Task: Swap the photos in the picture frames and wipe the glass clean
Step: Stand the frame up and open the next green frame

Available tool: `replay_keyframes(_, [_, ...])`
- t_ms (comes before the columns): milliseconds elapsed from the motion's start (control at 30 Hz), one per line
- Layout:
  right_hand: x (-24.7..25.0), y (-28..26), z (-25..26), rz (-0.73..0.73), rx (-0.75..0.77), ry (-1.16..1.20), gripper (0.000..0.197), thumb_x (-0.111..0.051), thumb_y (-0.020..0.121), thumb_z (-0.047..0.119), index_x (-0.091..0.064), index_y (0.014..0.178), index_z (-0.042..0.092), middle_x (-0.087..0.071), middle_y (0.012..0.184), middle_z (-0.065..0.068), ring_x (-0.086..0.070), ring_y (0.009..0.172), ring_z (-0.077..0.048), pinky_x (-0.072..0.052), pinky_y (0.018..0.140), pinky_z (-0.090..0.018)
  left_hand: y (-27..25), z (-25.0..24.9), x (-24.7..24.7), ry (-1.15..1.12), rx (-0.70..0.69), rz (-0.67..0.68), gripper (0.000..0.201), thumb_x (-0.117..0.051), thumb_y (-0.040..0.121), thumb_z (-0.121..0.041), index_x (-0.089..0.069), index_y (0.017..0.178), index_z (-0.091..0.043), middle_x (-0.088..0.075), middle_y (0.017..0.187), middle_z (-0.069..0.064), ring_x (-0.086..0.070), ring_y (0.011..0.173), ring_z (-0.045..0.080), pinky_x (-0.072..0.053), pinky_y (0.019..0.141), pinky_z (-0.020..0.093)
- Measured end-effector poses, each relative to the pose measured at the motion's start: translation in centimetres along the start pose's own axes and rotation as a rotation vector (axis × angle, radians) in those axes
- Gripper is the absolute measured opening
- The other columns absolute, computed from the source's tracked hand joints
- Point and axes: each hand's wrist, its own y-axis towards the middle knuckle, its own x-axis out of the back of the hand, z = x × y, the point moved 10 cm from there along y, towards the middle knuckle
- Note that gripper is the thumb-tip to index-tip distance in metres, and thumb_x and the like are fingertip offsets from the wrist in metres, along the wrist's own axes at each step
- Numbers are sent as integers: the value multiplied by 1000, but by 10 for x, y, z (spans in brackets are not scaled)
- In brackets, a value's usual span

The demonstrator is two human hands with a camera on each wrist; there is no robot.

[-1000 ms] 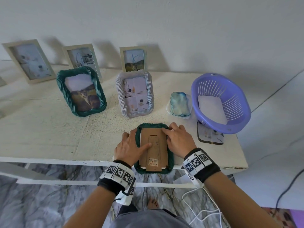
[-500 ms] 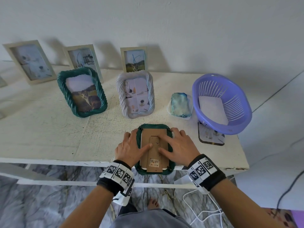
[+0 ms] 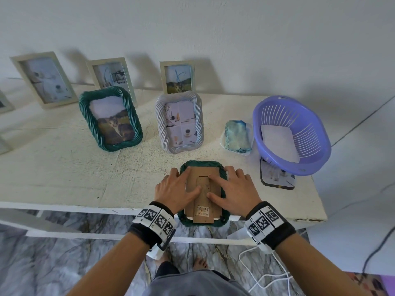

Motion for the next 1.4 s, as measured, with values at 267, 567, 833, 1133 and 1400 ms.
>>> replay_keyframes(267, [1, 0, 1, -1, 10, -29, 77, -18, 76, 75, -41, 140, 39, -44, 132, -10, -46, 109, -33, -39, 89, -44, -2, 1, -1, -21, -36, -28, 78, -43, 89, -70, -31, 151, -24, -43, 131, 4, -42, 119, 24, -47, 92, 39])
replay_keyframes(567, [2, -9, 3, -41, 39, 83, 55, -41, 92, 61, -38, 141, 35, -37, 141, -9, -41, 119, -32, -42, 95, -45, -17, 11, -5, -75, -89, -74, 110, -19, 65, -90, -18, 155, -25, -36, 133, 2, -40, 119, 21, -40, 97, 35])
replay_keyframes(833, [-7, -59, 23, 25, 398, 378, 26, -47, 93, 11, -64, 108, 23, -46, 140, -8, -42, 124, -26, -43, 98, -35, -25, 13, -14, -63, -49, -112, 112, -24, 67, -90, -16, 155, -22, -22, 155, 3, -23, 139, 25, -27, 111, 43])
replay_keyframes(1133, [-9, -58, 23, 13, 460, 276, 26, -32, 84, 13, -56, 89, 19, -52, 134, -13, -52, 115, -33, -48, 95, -35, -24, 14, -21, -54, -43, -42, 115, -16, 66, -90, -6, 158, -21, -9, 165, 1, -5, 150, 22, -12, 119, 45])
replay_keyframes(1400, [-5, -52, 24, -20, 344, 325, 37, -26, 88, 25, -58, 103, 14, -55, 125, -4, -49, 106, -23, -50, 89, -35, -25, 15, -22, -55, -44, -47, 114, -15, 68, -91, -6, 158, -22, -9, 165, -1, -4, 150, 19, -12, 120, 43])
